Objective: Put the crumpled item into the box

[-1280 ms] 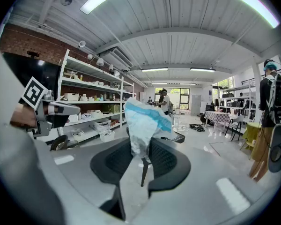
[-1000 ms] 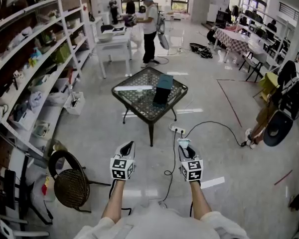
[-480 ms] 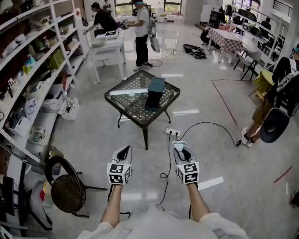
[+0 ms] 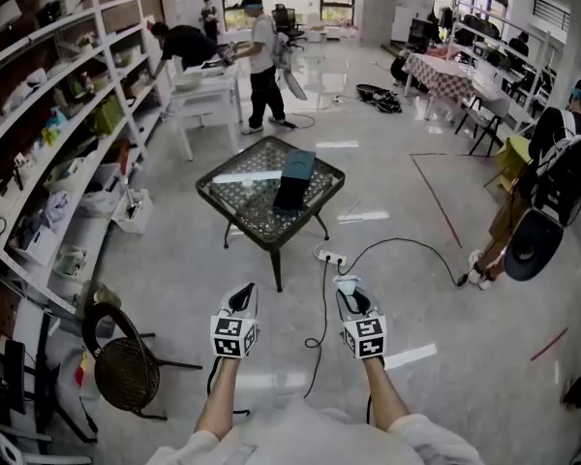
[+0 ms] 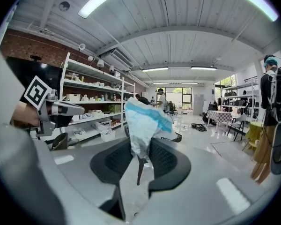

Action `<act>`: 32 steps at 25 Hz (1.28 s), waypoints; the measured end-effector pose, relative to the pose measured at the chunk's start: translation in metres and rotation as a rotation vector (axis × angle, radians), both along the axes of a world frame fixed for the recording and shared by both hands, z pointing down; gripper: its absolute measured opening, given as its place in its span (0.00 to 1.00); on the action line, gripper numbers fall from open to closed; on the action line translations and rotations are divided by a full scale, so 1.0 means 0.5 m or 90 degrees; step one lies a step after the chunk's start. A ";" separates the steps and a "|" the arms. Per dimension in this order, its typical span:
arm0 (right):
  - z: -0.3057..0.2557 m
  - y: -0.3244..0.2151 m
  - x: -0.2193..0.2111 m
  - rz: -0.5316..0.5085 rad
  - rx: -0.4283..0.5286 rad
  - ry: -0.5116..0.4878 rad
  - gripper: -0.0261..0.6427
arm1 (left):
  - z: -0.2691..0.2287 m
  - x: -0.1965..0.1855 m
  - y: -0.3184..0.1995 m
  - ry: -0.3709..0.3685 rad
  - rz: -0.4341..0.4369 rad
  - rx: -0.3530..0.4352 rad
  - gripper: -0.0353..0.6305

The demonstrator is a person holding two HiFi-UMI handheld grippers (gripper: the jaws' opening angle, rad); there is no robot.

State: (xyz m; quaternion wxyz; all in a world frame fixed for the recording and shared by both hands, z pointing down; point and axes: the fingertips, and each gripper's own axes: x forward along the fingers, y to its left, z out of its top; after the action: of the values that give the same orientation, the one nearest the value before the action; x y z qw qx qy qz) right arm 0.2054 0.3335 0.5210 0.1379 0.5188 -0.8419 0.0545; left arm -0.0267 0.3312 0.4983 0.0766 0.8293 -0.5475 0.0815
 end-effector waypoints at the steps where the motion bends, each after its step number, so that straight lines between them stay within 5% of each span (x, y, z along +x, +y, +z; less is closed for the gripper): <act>1: 0.002 -0.005 0.005 -0.001 0.000 -0.001 0.19 | 0.000 0.006 -0.003 -0.002 -0.001 -0.001 0.06; 17: 0.049 -0.122 0.021 -0.001 -0.019 -0.007 0.19 | 0.052 0.012 -0.112 -0.006 -0.006 -0.025 0.06; 32: 0.041 -0.436 -0.082 0.039 -0.014 0.008 0.19 | 0.062 -0.078 -0.459 0.014 0.040 -0.024 0.06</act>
State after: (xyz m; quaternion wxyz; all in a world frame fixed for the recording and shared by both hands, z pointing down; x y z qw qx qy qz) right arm 0.1647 0.1155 0.5414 0.1475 0.5428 -0.8242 0.0649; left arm -0.0656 0.1017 0.5292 0.0956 0.8456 -0.5183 0.0847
